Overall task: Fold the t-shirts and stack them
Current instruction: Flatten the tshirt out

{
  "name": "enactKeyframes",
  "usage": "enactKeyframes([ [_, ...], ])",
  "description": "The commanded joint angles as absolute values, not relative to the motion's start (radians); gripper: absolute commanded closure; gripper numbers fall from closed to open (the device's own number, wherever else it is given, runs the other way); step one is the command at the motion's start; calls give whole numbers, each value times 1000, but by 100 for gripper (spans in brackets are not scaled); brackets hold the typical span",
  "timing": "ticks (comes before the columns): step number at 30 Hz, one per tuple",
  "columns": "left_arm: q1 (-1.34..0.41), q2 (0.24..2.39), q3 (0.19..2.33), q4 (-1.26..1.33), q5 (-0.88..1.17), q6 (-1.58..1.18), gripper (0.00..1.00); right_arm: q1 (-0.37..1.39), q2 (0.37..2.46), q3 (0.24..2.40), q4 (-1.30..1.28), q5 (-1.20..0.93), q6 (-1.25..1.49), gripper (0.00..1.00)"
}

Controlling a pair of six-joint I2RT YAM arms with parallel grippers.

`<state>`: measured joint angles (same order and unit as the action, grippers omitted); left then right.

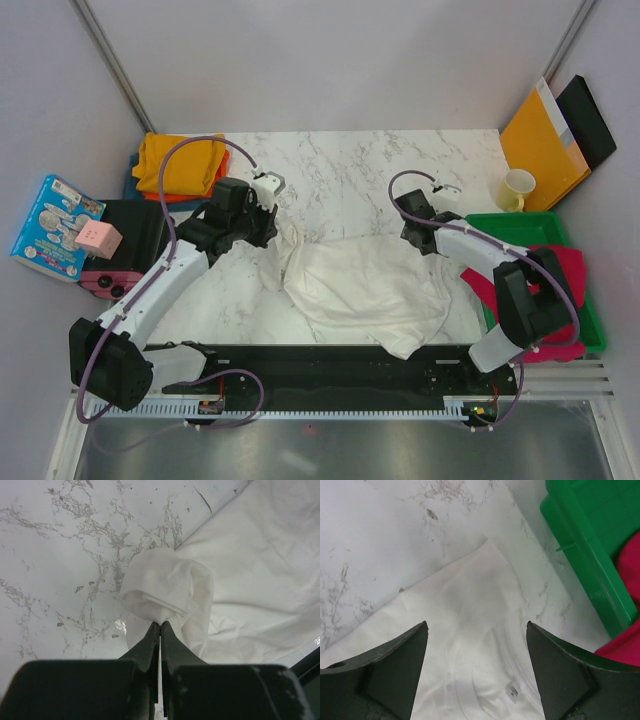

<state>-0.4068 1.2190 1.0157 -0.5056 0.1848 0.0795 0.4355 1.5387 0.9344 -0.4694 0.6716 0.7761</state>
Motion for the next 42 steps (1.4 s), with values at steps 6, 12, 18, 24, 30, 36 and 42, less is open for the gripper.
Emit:
enactKeyframes([
  [6, -399, 1198, 1015, -508, 180, 110, 98, 308, 1724, 1074, -413, 644, 704, 16],
  [12, -394, 1201, 1005, -509, 175, 112, 98, 252, 1801, 1089, -371, 595, 689, 21],
  [18, -380, 1203, 1002, -508, 173, 107, 98, 241, 1845, 1091, -334, 586, 673, 67],
  [24, -350, 1187, 1048, -509, 137, 113, 98, 247, 1715, 1142, -305, 578, 635, 100],
  [30, -218, 1255, 1322, -560, 132, 137, 98, 256, 1574, 1487, -385, 557, 542, 100],
  [36, -105, 1286, 1630, -603, 169, 127, 98, 336, 1493, 1753, -477, 578, 469, 100],
  [42, -83, 1301, 1548, -615, 169, 130, 98, 334, 1413, 1558, -520, 604, 453, 100],
])
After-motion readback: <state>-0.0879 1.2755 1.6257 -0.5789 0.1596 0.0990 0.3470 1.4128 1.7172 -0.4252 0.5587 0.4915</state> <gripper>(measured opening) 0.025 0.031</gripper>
